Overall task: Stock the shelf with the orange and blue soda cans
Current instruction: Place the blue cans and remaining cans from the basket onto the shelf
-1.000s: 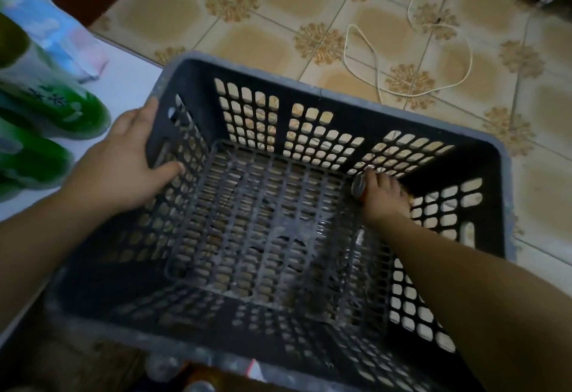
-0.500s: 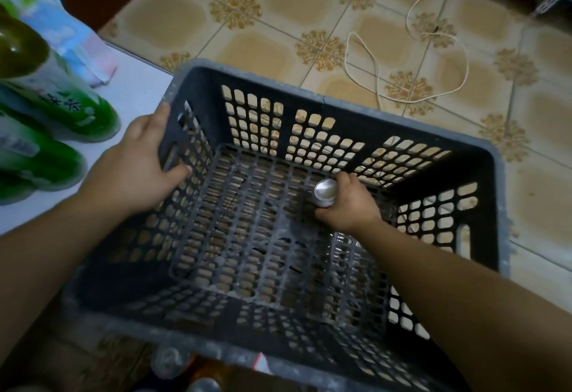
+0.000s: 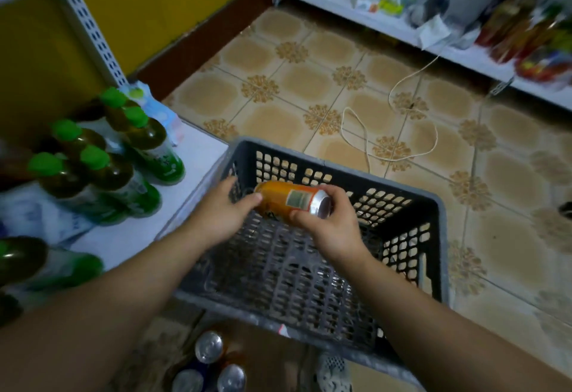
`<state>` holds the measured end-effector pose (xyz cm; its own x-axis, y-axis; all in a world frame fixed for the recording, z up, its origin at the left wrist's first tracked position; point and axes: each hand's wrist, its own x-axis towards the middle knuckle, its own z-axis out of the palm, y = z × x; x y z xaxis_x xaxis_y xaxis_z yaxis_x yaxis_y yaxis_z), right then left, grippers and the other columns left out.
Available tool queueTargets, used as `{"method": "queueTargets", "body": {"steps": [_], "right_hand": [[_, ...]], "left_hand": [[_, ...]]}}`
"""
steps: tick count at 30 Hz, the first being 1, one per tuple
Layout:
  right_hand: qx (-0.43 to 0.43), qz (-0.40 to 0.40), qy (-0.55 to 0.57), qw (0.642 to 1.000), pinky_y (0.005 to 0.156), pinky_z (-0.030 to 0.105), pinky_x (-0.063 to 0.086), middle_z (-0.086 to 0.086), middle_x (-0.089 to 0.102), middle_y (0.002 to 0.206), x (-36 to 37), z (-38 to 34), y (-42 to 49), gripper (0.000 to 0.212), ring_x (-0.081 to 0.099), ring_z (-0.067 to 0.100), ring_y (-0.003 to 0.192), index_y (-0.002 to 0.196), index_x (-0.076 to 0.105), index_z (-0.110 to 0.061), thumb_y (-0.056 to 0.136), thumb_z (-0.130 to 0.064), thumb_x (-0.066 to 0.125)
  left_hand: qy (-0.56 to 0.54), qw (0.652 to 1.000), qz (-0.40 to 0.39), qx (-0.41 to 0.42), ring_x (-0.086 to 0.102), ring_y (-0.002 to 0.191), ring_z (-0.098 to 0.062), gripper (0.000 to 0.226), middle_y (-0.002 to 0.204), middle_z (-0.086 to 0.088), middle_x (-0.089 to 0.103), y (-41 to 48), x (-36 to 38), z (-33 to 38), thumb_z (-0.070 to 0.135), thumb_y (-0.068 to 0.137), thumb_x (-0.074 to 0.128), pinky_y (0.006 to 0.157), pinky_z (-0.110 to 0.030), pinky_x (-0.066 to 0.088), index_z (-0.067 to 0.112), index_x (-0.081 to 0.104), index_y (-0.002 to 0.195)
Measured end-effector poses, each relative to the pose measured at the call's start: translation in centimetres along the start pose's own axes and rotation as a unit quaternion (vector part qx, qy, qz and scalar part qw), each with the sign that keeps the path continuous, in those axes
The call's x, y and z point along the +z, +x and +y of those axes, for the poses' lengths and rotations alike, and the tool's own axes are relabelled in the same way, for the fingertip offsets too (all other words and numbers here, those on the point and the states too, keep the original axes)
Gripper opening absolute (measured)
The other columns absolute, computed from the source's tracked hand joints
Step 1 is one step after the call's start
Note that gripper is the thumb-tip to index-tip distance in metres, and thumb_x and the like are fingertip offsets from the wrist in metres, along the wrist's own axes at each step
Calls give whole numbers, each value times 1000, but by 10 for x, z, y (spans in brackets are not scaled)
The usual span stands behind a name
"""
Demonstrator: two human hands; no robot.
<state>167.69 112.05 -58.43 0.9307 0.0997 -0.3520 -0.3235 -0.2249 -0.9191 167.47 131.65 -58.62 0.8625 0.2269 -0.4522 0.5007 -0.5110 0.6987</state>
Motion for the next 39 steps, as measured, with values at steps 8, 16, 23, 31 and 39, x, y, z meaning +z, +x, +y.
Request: {"method": "queueTargets", "body": {"steps": [8,16,23,31,39], "right_hand": [[-113,-1,74,991,62,18,53,4,59,112,23,-119,-126,51,64,13,90,116,52,-21,74,-17,81],[-175,-175,67,967,72,23,55,1,66,104,48,-218,-246,25,66,16,90,105,58,-25,84,-26,70],[-298,-238,-55,923,82,37,57,-4,70,104,82,-323,-339,31,67,15,96,109,63,-29,82,-42,68],[-351,-264,-30,898,85,48,56,2,70,101,138,-360,-419,25,68,19,92,108,62,-24,86,-35,67],[-369,-312,-99,870,82,36,58,-12,60,96,217,-361,-474,53,63,8,88,117,46,-29,75,-29,79]], "left_hand": [[-432,899,-68,-3,65,80,-23,13,93,-7,65,-150,-102,75,18,95,53,68,-37,58,15,56,107],[-394,906,42,149,64,85,-24,46,107,-5,60,-314,-192,104,2,83,66,64,-40,55,33,49,113],[-167,930,225,236,62,96,-8,73,115,9,59,-430,-241,98,13,70,83,86,-33,53,34,39,124],[-158,910,303,233,67,88,-6,54,101,6,69,-519,-281,51,23,66,85,76,-25,54,29,53,110],[-78,930,334,132,55,113,-9,68,120,13,58,-573,-330,-33,50,76,73,92,-29,49,32,42,133]]}}
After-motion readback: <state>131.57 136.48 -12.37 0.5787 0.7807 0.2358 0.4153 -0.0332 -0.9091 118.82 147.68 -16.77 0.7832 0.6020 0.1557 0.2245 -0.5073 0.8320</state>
